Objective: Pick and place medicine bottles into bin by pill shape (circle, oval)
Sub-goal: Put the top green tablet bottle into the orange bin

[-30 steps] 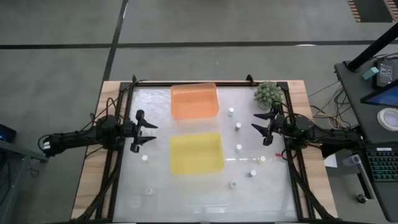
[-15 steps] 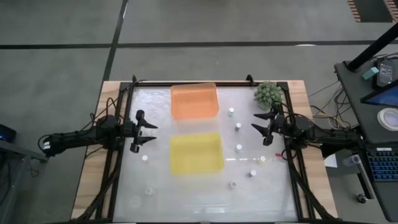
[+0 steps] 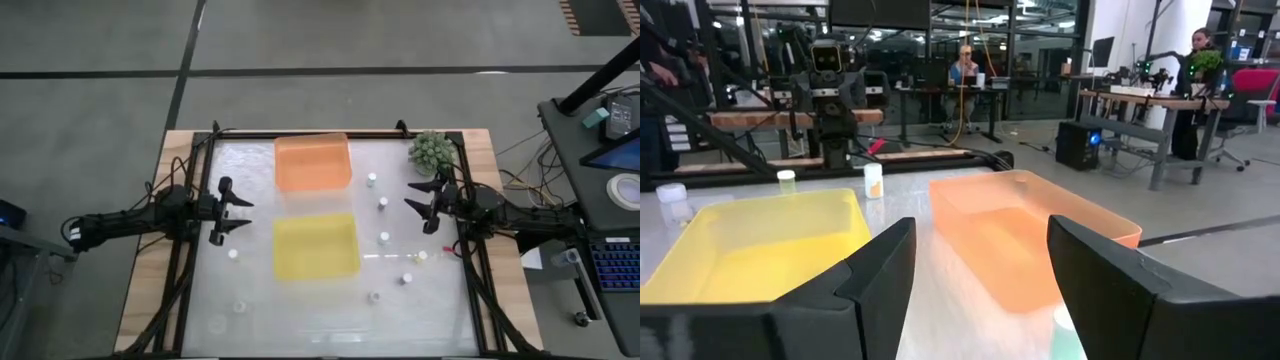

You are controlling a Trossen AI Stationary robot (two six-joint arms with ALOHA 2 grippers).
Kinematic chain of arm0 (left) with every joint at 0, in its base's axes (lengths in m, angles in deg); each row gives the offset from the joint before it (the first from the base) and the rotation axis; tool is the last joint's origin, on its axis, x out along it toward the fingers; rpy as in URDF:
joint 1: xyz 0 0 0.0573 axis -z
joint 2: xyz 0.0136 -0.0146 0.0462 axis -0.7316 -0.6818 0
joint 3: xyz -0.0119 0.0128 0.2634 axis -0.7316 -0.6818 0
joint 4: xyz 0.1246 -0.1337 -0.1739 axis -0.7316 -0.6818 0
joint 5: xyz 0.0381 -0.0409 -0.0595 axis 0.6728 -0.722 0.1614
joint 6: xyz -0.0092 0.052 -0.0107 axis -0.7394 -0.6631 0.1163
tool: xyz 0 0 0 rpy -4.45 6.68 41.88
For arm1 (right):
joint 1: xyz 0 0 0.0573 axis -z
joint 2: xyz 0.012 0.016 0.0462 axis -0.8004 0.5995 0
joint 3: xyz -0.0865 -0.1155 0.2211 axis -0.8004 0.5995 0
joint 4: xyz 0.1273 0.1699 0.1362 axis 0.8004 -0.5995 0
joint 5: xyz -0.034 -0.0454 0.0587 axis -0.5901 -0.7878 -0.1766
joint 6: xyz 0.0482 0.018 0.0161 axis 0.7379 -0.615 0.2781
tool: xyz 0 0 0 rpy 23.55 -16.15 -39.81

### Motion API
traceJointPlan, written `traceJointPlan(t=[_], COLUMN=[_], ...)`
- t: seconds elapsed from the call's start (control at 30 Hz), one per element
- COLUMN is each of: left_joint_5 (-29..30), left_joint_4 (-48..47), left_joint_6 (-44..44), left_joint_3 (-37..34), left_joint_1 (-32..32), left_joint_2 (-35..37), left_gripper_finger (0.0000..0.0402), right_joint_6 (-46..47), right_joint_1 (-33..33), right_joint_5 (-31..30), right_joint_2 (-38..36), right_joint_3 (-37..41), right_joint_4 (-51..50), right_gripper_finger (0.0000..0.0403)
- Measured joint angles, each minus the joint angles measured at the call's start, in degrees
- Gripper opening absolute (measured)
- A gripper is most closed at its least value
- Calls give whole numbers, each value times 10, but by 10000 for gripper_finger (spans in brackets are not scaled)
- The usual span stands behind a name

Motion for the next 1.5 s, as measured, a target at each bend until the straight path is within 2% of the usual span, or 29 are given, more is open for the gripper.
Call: traceJointPlan(t=[0.3, 0.5, 0.73, 1.17, 1.3, 1.5], left_joint_5=[7, 73, 74, 71, 64, 76], left_joint_4=[0, 44, 118, 304, 306, 307], left_joint_6=[0, 0, 1, 4, 30, 30], left_joint_3=[0, 0, 0, 2, 2, 2], left_joint_1=[0, 0, 0, 0, 0, 0], left_joint_2=[0, -2, -3, -5, -5, -4], left_gripper_finger=[198, 198, 198, 198, 198, 198], right_joint_6=[63, 93, 80, 80, 92, 122], right_joint_1=[0, 0, 0, 0, 1, 1], right_joint_5=[0, 0, 0, -5, -7, -51], right_joint_2=[0, 0, 0, 1, 1, 1], right_joint_3=[0, 0, 0, 0, 0, 0], right_joint_4=[17, 36, 103, 126, 164, 229], right_gripper_finger=[219, 219, 219, 219, 219, 219])
